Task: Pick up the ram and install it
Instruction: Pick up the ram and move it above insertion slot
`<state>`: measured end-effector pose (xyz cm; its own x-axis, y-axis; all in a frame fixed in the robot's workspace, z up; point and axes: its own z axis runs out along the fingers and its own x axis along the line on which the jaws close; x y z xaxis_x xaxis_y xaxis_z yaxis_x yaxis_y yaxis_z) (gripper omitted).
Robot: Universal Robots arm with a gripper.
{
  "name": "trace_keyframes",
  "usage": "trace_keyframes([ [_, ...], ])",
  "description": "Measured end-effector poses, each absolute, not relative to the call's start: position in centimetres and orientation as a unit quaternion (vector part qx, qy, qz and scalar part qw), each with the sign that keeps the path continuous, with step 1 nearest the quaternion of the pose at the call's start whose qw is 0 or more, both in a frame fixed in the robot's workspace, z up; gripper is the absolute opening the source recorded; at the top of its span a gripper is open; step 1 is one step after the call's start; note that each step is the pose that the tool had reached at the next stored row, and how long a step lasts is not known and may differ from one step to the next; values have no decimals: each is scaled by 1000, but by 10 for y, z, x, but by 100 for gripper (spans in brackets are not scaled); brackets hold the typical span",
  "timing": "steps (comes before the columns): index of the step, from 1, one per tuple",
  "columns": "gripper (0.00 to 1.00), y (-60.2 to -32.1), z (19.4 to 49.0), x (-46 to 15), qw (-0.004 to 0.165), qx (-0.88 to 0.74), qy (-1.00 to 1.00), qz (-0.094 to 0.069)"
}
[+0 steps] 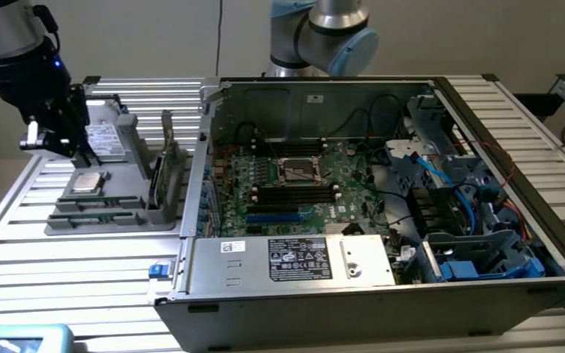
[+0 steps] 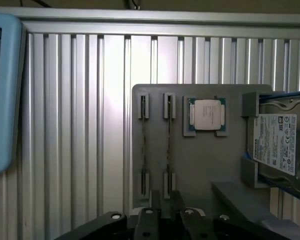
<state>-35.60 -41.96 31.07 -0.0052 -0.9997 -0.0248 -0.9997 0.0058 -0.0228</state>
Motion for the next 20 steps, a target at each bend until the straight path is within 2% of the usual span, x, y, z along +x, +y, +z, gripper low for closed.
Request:
trace_keyframes([
  [1, 30, -421, 310, -356, 17, -705, 709, 1],
  [3, 30, -423, 307, -356, 17, -705, 709, 1],
  [4, 36, -423, 305, -356, 17, -705, 709, 1],
  [20, 36, -434, 279, -358, 9, -705, 709, 9],
])
